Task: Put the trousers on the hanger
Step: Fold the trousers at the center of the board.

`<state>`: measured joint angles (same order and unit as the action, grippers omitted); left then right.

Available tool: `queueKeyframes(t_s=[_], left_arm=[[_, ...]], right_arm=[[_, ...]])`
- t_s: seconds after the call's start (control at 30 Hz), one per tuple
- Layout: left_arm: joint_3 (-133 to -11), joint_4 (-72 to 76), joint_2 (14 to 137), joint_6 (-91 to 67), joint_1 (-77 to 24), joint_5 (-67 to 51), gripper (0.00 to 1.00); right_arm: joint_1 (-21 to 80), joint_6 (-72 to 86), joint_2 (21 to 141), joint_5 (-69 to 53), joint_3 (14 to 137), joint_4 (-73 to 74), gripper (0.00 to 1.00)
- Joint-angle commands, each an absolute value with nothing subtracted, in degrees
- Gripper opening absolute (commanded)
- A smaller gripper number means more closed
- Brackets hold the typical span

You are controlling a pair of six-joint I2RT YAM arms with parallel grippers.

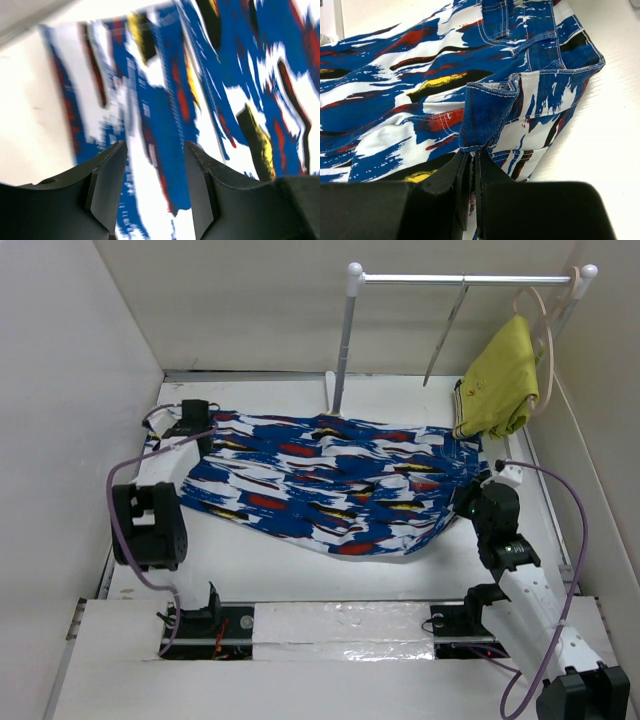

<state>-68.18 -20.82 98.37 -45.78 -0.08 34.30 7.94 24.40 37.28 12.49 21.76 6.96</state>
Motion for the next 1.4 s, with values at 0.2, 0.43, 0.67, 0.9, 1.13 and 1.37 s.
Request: queueKeyframes(t_s=[0.2, 0.43, 0.67, 0.9, 1.13, 1.37], left_arm=[[-55.64, -16.52, 86.04, -44.47, 15.46, 25.32, 0.46], [-56.77, -15.04, 91.39, -42.90, 19.95, 22.07, 0.48], [-58.18, -14.23, 95.44, -41.39, 19.95, 20.56, 0.47], [-58.80, -14.50, 99.22, -43.15, 19.95, 21.27, 0.39], [-61.08, -13.01, 95.48, -40.61, 19.95, 18.81, 0.00], [-61.88, -14.68, 83.42, -42.09, 19.95, 23.99, 0.00]], right_arm=[[9.14, 22.50, 36.12, 10.64, 23.99, 3.87, 0.02], [9.14, 22.85, 34.90, 10.63, 23.29, 4.66, 0.01], [8.61, 22.50, 33.40, 11.16, 22.67, 6.41, 0.01], [6.94, 22.76, 32.78, 11.51, 23.82, 8.87, 0.01], [4.31, 23.98, 26.91, 16.86, 26.80, 20.55, 0.00], [3.78, 31.46, 10.82, 20.91, 35.05, 36.53, 0.00]])
